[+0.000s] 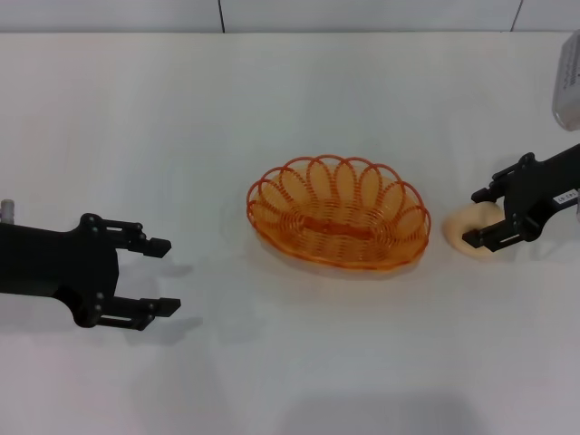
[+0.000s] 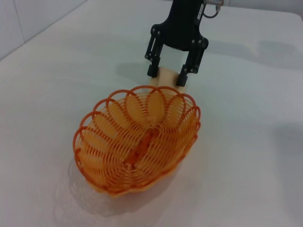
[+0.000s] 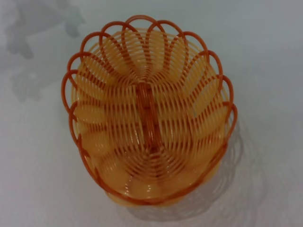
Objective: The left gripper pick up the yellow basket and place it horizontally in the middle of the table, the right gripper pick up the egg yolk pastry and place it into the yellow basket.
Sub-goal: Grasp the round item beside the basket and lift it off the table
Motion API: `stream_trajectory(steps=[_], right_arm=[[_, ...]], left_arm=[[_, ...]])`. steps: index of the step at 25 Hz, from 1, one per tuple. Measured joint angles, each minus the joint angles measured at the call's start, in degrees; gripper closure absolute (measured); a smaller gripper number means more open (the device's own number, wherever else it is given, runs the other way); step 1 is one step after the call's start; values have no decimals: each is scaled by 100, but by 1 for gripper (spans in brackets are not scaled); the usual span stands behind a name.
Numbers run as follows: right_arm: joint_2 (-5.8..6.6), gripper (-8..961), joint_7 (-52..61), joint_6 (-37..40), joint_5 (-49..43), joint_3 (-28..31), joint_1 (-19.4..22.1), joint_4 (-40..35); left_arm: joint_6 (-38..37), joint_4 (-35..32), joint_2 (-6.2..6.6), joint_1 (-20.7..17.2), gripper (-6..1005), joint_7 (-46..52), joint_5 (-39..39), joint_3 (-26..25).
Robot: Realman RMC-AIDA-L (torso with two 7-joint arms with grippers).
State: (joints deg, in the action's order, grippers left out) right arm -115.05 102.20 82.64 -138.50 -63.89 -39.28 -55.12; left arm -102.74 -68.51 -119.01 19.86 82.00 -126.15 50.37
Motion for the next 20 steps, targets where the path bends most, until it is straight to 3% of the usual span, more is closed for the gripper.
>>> stream_trajectory(steps=[4, 9, 20], right_arm=[[-1, 338, 1, -2, -2, 1, -13, 2], [-8, 478, -43, -4, -3, -1, -13, -15], [5, 646, -63, 123, 97, 52, 16, -181]], left_arm=[[46, -3, 1, 0, 290, 0, 0, 0], [53, -1, 1, 0, 291, 0, 0, 0], [63, 1, 0, -12, 295, 0, 2, -1]])
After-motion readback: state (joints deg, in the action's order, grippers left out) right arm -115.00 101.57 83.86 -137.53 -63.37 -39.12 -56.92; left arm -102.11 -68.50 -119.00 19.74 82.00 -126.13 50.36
